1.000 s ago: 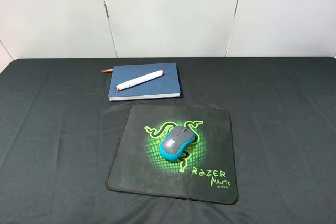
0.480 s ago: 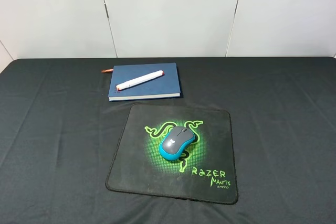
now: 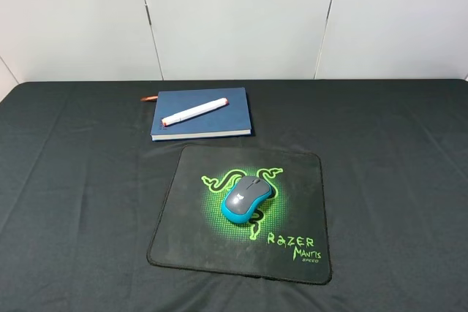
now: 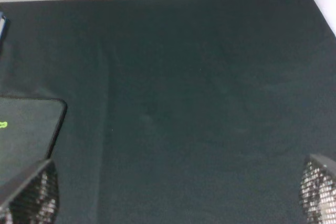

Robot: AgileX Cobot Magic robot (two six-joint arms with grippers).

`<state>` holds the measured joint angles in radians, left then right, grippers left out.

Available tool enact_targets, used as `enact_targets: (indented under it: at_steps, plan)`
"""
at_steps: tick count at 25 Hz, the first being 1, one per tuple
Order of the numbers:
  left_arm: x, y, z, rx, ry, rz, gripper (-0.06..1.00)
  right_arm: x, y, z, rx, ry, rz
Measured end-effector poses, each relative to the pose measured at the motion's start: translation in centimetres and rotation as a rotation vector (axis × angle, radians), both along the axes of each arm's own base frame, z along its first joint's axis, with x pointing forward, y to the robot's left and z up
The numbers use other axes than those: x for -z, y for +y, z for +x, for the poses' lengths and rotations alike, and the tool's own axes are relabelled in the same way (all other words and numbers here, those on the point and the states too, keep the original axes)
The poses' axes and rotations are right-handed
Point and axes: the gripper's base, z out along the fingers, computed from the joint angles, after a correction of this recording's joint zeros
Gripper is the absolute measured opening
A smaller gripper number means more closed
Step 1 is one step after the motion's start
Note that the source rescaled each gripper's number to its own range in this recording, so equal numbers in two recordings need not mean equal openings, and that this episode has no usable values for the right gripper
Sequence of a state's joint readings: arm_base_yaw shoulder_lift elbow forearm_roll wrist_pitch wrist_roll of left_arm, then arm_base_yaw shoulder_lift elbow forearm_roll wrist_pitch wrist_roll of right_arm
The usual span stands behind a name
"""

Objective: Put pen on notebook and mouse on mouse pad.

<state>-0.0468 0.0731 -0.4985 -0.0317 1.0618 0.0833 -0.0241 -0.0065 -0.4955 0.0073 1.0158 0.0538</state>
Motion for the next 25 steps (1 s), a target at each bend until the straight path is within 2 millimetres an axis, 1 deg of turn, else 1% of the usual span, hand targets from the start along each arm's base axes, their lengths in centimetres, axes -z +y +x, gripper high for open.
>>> enact_targets:
  at_steps: [6, 25]
  plan:
    - [0.02, 0.05, -1.05, 0.0, -0.079, -0.004, 1.0, 0.0, 0.0, 0.0, 0.0, 0.0, 0.0]
    - [0.02, 0.09, -1.06, -0.003, -0.08, 0.0, 1.0, 0.01, 0.0, 0.0, 0.0, 0.001, 0.0]
